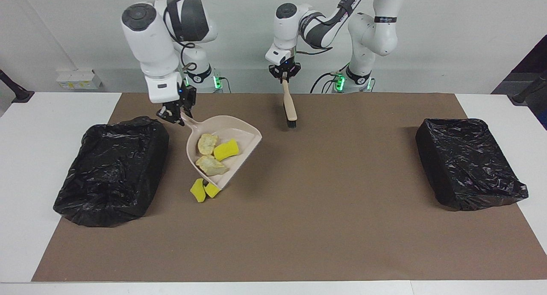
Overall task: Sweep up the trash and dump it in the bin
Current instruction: 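Carry the dustpan to the bin farther right and tip it with the right gripper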
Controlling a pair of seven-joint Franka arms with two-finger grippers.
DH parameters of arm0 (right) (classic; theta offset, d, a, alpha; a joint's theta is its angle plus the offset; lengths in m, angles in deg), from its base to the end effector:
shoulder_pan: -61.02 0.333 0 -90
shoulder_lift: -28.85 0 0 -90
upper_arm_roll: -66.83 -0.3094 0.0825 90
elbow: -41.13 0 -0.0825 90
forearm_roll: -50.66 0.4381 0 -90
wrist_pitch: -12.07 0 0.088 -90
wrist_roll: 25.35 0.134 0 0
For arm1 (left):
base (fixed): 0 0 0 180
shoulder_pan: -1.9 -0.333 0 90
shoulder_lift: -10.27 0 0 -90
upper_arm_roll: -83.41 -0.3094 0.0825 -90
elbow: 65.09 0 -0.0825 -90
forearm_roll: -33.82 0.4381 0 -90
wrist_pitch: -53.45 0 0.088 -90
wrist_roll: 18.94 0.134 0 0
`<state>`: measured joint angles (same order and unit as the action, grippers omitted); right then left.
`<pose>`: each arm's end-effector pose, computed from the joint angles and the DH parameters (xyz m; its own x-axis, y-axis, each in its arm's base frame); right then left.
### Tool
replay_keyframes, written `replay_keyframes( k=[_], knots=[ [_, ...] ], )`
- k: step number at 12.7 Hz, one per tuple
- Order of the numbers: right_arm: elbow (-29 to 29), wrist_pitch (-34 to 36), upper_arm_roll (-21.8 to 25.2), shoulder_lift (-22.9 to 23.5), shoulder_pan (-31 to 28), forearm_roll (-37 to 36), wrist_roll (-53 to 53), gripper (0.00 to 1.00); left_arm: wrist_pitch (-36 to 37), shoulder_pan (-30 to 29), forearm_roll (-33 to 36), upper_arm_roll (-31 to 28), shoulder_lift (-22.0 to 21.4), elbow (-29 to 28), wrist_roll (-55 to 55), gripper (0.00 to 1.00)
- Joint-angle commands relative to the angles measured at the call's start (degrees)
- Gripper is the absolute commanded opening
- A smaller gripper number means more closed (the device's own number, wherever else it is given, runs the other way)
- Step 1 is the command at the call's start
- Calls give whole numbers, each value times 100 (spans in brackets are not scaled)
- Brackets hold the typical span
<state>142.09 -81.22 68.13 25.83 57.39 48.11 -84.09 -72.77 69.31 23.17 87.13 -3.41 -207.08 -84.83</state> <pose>0.5856 -0.0565 0.5269 0.5835 0.8083 -0.0787 0.8077 -0.5877 -0.0471 0.1484 -0.4624 0.3095 0.9904 0.0223 -0.1362 0.0243 -0.9996 0.0136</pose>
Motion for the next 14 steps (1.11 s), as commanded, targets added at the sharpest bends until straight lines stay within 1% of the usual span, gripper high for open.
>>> replay_keyframes(
  k=[1,2,3,4,6,7,8,9,10,12,13,14],
  knots=[
    [-103,-91,-77,46,-847,-472,-1030,0,-245,149,-113,-99,207,40,-195,0],
    [-77,-476,-86,55,-1084,-979,-1469,0,-246,193,-113,-99,233,40,-196,0],
    [-111,-671,-86,99,-1296,-1350,-1908,0,-254,385,-113,-108,355,40,-300,0],
    [-129,-899,-77,116,-1376,-1641,-2252,0,-272,421,-113,-108,565,118,-423,0],
    [-51,-1155,-86,195,-1412,-2535,-2964,0,-167,361,-113,-108,620,241,-398,0],
    [98,-1356,-86,178,-1334,-2949,-3394,0,-149,343,-113,-117,612,251,-398,7],
    [273,-1532,-147,108,-1272,-3432,-3903,0,-114,325,-113,-126,594,259,-380,62],
    [362,-1821,-156,99,-1193,-3697,-4169,0,-70,290,-104,-143,542,268,-354,100],
    [380,-2076,-148,125,-1192,-3822,-4502,0,-44,107,-95,-178,498,347,-241,100],
    [441,-2359,-147,187,-1236,-3998,-4707,0,393,-419,-25,-187,462,723,398,100],
    [442,-2352,-147,187,-1175,-4190,-4708,0,709,-753,88,-187,471,960,898,100],
    [416,-2299,-156,187,-1079,-4427,-4708,0,1025,-1139,350,-179,471,1232,1320,100]
  ],
)
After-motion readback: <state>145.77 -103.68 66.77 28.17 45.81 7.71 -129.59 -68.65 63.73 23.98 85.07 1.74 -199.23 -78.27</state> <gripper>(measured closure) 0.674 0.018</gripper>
